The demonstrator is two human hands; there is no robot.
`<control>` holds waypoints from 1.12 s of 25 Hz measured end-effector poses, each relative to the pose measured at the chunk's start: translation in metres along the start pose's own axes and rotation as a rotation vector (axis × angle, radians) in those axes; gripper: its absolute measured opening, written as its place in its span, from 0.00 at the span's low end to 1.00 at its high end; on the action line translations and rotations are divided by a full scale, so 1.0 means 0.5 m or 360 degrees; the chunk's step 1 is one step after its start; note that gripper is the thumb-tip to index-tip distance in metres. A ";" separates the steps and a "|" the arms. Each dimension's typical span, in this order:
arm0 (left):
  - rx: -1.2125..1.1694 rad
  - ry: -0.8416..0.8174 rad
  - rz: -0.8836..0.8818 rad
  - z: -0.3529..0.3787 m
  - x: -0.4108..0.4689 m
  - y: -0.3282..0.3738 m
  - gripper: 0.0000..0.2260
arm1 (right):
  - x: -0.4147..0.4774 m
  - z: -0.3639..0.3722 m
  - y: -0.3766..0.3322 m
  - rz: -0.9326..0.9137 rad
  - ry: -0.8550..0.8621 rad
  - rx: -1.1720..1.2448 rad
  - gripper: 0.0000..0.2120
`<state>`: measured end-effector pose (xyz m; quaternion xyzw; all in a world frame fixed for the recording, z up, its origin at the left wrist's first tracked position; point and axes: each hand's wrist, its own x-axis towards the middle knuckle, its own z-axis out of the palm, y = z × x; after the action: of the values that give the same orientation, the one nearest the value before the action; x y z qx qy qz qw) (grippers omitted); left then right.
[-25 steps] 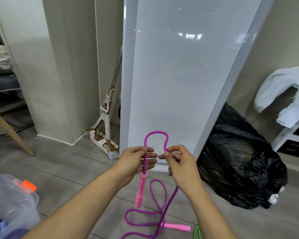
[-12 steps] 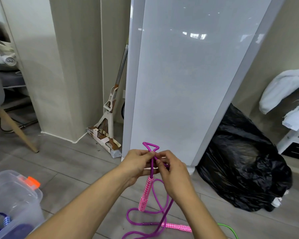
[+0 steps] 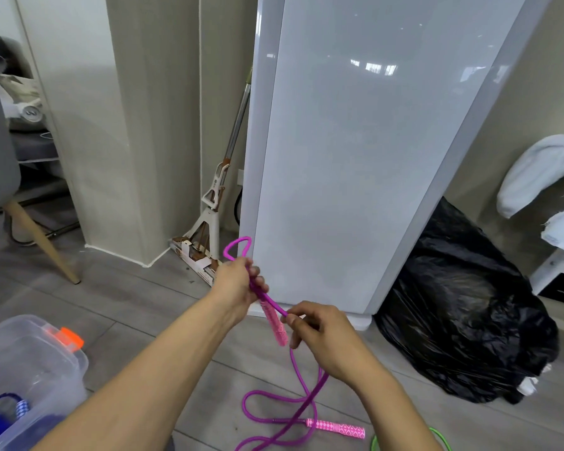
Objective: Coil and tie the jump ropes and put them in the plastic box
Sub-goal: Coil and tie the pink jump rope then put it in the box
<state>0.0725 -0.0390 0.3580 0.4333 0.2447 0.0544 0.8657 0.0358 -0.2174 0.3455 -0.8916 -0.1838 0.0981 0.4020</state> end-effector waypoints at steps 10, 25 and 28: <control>0.0988 -0.0325 0.0270 -0.027 0.019 0.005 0.07 | -0.003 -0.090 0.042 0.0091 0.0651 -0.0190 0.09; 0.1204 -0.0957 0.0169 0.010 -0.066 -0.059 0.10 | 0.011 -0.021 0.008 -0.0043 0.0766 0.0093 0.06; 0.1134 -0.0941 0.0113 0.009 -0.064 -0.060 0.09 | 0.011 -0.024 0.012 -0.0047 0.0769 0.0104 0.05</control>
<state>0.0431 -0.0704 0.3488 0.7086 -0.0243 -0.1293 0.6932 0.0463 -0.2267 0.3487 -0.8729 -0.0921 -0.1181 0.4643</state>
